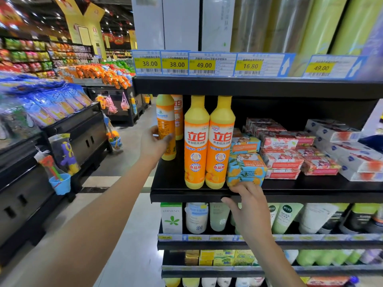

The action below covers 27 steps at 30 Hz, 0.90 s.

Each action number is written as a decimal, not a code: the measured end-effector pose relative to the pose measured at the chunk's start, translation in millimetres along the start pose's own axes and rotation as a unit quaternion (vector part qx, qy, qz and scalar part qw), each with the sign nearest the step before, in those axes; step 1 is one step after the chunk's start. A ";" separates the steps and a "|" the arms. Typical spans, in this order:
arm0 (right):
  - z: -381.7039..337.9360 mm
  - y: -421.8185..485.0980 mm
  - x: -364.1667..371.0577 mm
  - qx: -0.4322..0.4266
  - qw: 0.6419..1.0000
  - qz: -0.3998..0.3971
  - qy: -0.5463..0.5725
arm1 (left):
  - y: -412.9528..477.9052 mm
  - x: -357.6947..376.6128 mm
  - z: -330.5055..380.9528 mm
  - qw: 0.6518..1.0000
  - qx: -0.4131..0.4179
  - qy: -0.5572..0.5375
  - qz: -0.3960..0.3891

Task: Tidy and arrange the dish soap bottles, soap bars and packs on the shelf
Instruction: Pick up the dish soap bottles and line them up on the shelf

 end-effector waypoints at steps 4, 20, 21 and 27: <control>0.1 0.3 -0.3 0.000 1.000 -0.003 0.002 | -11.3 -13.1 -6.7 0.999 0.023 0.032 0.008; -4.3 -0.7 -0.6 0.004 1.000 -0.008 0.002 | -20.0 -23.9 6.3 0.996 0.010 0.060 -0.060; -4.9 -0.8 -0.5 0.004 1.000 -0.009 0.000 | -19.3 -22.7 7.8 0.996 0.011 0.061 -0.064; -5.8 0.1 -2.6 0.007 1.000 -0.016 -0.001 | -15.0 -4.0 27.4 0.993 0.005 0.075 -0.089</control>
Point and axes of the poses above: each hand's wrist, its own y-axis towards the middle knuckle, its own x-axis out of the palm, z = x × y, the point moved 1 cm from there along y, towards the middle knuckle, and after that the axes turned 6 degrees about y, right-handed, at the moved point
